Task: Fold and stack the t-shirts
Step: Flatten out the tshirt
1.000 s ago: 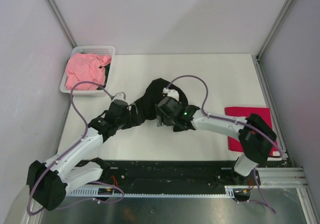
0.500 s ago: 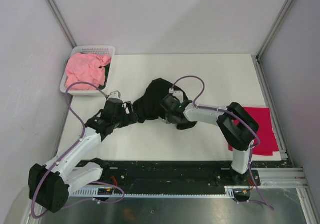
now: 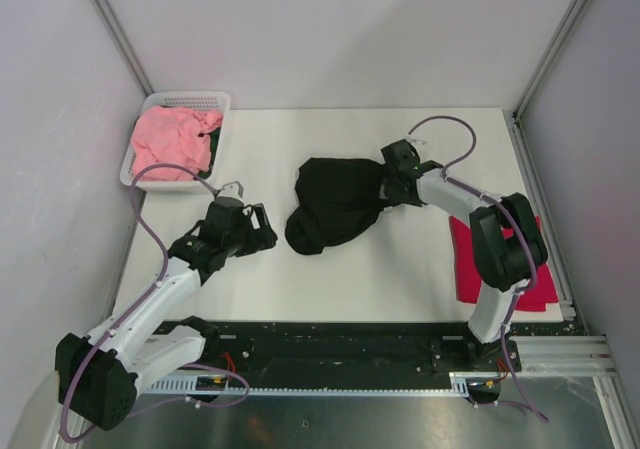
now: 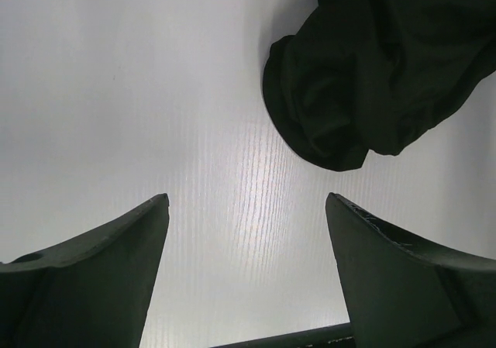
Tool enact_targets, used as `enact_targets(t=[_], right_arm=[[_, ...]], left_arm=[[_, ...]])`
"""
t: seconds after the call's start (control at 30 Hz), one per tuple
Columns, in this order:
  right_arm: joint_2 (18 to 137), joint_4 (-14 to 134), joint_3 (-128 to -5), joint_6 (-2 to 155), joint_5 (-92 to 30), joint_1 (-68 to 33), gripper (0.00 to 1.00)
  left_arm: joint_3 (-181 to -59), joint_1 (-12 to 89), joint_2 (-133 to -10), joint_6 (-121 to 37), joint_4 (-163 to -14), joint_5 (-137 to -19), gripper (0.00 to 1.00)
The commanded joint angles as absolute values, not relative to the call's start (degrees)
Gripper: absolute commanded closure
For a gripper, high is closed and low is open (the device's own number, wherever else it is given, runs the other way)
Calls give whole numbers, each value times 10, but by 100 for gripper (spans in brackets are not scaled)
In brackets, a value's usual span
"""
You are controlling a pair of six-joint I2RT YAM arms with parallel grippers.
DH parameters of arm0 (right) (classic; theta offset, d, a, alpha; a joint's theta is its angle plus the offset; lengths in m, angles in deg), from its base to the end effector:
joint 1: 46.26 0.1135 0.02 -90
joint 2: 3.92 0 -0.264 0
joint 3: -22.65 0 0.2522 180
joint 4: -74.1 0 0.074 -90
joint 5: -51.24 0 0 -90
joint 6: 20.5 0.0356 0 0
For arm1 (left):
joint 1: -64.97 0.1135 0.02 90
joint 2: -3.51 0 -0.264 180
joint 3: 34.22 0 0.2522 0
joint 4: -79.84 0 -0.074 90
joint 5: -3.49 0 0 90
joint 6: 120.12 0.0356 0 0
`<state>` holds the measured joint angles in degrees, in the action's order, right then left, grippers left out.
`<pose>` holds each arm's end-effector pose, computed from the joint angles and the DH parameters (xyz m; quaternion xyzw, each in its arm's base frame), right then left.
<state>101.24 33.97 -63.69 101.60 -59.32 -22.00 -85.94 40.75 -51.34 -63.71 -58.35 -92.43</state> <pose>0.3544 0.1460 0.1950 0.1125 0.9426 -0.0272 0.3133 0.1814 -0.0776 0.2383 -0.0951 0.9177 -0.1432 0.3580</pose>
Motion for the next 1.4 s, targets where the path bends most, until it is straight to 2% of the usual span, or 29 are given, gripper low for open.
enact_targets(t=[0.0, 0.2, 0.33, 0.87, 0.93, 1.0, 1.13, 1.17, 1.23, 1.37], right_arm=[[942, 311, -684, 1006, -581, -125, 33], [936, 283, -678, 1050, -597, 7, 33], [968, 317, -676, 1054, -589, 64, 34], [1051, 396, -680, 1035, -550, 66, 36], [1055, 398, -680, 1034, -547, 64, 41], [1057, 399, -681, 1033, -544, 62, 51], [1039, 365, -693, 1024, -566, 36, 89], [1025, 353, -696, 1021, -573, 22, 94], [985, 329, -697, 1015, -581, -12, 99], [882, 295, -698, 993, -590, -81, 100]], left_arm=[[-882, 412, -513, -622, -584, -916, 14], [-889, 412, -521, -626, -585, -913, 14], [-894, 412, -526, -629, -585, -913, 14], [-894, 412, -539, -635, -585, -906, 14], [-896, 412, -546, -637, -586, -905, 14], [-897, 412, -555, -639, -586, -905, 14], [-898, 412, -571, -645, -596, -899, 14], [-898, 412, -574, -646, -599, -896, 15], [-898, 412, -581, -652, -606, -889, 16], [-893, 411, -603, -666, -628, -874, 19]])
